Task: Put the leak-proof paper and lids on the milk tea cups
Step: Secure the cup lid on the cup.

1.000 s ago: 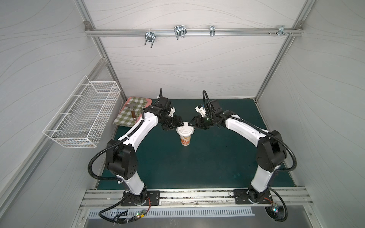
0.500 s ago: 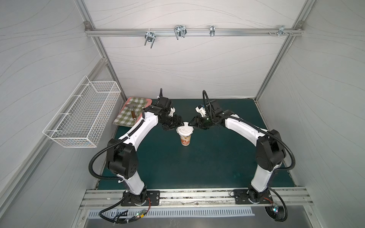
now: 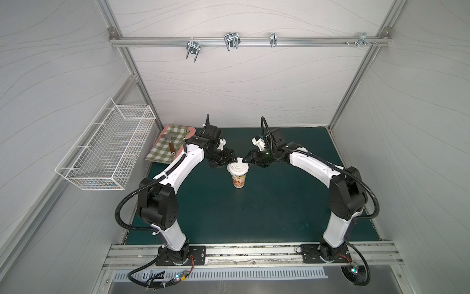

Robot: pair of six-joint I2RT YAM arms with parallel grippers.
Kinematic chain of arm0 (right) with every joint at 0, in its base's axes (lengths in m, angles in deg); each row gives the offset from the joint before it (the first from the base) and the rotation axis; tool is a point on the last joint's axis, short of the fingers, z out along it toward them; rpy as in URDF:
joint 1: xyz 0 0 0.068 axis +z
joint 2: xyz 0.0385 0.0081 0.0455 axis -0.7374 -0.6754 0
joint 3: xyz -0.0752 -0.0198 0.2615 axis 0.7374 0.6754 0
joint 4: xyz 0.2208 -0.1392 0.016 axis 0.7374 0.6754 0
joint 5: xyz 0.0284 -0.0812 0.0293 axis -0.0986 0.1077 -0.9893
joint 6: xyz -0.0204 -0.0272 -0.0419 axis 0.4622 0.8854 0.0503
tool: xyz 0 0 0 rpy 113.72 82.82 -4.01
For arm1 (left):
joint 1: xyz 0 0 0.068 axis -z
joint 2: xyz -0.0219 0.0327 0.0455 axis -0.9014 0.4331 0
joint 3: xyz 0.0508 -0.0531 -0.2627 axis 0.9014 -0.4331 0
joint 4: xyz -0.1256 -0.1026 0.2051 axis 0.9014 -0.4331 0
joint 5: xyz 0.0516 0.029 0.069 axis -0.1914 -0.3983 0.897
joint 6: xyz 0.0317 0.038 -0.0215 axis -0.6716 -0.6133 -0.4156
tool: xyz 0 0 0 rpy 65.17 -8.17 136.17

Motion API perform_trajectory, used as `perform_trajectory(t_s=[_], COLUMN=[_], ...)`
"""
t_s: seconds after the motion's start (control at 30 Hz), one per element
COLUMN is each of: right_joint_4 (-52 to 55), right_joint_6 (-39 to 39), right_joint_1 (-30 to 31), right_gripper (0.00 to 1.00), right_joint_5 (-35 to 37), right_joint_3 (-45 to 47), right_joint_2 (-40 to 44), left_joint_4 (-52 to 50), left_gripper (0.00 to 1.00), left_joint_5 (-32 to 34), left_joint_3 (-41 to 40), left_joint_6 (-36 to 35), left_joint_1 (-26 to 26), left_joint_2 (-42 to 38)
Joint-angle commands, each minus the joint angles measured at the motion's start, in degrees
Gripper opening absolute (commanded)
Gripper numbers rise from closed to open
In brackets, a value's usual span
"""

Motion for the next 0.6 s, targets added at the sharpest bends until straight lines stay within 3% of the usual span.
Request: perform_trajectory(t_s=[0.0, 0.57], right_joint_4=[2.25, 2.97], right_joint_6=[0.37, 2.24], right_joint_1=[-0.31, 0.98], right_gripper=[0.57, 0.63], right_joint_5=[1.10, -0.78], right_joint_3=[0.58, -0.91], right_joint_2=[-1.53, -1.84], left_joint_4=[-0.23, 1.70], left_gripper=[0.77, 0.77], left_joint_5=[0.94, 0.37], left_joint_3=[-0.26, -3.01], left_joint_6=[-1.16, -0.76], left_joint_1=[-0.55, -0.96], left_joint_2=[0.87, 0.55])
